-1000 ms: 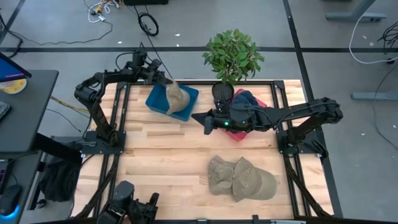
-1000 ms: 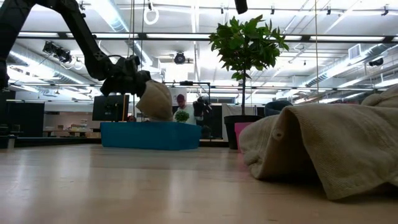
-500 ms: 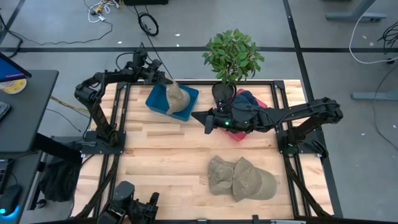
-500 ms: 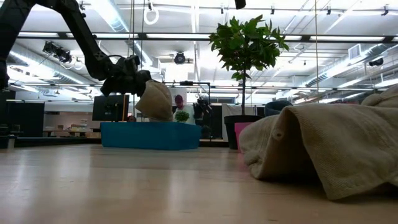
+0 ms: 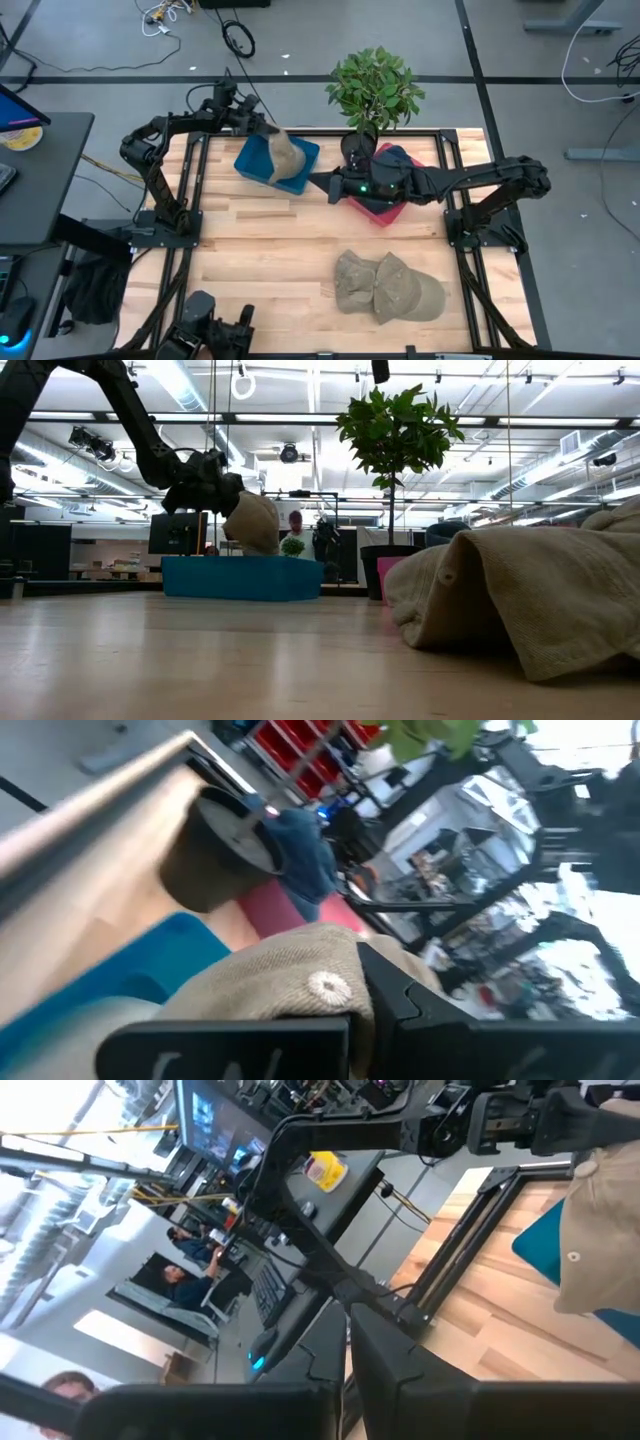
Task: Pick & Place hat
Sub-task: Put the left brown cap into the blue bin
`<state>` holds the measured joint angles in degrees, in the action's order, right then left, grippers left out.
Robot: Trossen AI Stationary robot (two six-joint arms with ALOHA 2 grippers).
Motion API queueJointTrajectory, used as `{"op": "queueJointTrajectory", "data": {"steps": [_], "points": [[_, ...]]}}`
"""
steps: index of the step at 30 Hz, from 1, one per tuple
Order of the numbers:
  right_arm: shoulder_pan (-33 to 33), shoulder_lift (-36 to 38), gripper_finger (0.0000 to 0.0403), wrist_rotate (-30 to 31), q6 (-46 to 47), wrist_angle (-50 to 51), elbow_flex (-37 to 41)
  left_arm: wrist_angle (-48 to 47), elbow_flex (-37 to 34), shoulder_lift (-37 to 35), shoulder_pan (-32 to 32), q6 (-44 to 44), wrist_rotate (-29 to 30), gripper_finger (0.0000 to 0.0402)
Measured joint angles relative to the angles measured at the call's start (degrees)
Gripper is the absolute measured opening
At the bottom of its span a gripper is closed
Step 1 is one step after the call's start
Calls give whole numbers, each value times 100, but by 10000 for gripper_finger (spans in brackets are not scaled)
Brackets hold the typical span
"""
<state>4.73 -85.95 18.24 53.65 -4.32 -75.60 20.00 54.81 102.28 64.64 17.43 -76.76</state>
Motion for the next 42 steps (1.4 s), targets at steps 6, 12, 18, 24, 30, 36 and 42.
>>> {"op": "queueJointTrajectory", "data": {"steps": [6, 12, 18, 24, 30, 36, 42], "points": [[-72, 0, 25, 2, 9, 0, -1, 12, 0, 0, -2, -575, 776, 3], [-94, 0, 25, 7, -11, 0, 0, 7, 0, 0, -2, -1085, 1536, 3], [-94, 0, 25, 11, -76, 4, -1, -22, 0, -2, -109, -1691, 1367, 3], [-94, 0, 25, 11, -79, 6, -1, -52, 0, -2, -394, -2094, 1259, 3], [-94, 0, 25, 10, -120, 7, 0, -54, 0, -2, -738, -2112, 1175, 3], [-94, 0, 25, -125, -164, 7, -1, -54, 0, -2, -992, -2074, 1175, 3], [-94, -2, 25, -135, -164, 7, -1, -199, 0, -4, -967, -1889, 1689, 3]]}}
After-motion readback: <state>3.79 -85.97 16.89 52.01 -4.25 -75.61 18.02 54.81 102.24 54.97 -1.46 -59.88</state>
